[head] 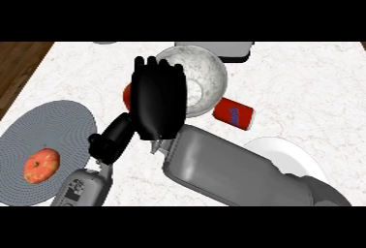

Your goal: Pick the tomato from the plate and place it in the bowl

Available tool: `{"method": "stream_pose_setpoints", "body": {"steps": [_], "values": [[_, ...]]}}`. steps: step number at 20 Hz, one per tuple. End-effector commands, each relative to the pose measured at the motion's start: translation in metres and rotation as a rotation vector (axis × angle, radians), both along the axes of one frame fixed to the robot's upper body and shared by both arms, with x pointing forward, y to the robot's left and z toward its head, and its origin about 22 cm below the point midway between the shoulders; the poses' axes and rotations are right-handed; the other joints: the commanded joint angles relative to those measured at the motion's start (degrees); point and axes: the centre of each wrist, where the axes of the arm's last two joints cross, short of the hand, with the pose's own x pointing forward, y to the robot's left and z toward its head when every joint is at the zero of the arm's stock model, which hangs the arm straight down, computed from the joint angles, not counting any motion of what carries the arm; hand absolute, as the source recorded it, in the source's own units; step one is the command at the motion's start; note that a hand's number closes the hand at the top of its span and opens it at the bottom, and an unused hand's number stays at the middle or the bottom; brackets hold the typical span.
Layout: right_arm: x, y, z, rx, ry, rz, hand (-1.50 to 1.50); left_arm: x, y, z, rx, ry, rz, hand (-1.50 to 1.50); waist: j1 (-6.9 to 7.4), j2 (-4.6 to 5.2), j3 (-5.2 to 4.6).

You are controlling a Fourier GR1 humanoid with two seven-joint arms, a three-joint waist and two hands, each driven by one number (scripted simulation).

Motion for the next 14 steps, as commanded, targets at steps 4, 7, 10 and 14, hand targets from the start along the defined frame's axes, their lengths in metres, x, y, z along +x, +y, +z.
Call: {"method": "stream_pose_setpoints", "body": {"steps": [4, 7, 10, 14], "values": [[0.034, 0.011, -0.016, -0.027, -0.089, -0.219, 1.50, -0.004, 0.018, -0.006, 0.004, -0.002, 0.043, 0.00, -1.98, 0.01, 0.03], [0.050, 0.006, -0.022, -0.026, -0.109, -0.238, 1.50, -0.007, 0.005, 0.000, -0.008, 0.006, 0.046, 0.00, -2.45, 0.02, 0.09], [0.074, -0.005, -0.023, -0.049, -0.045, -0.259, 1.50, -0.001, 0.015, -0.005, -0.003, -0.007, 0.065, 0.00, -2.77, 0.24, 0.08], [0.087, -0.034, -0.057, -0.012, 0.290, -0.278, 1.50, -0.012, 0.022, -0.011, -0.012, 0.029, 0.040, 0.00, -2.99, 0.30, 0.13]]}}
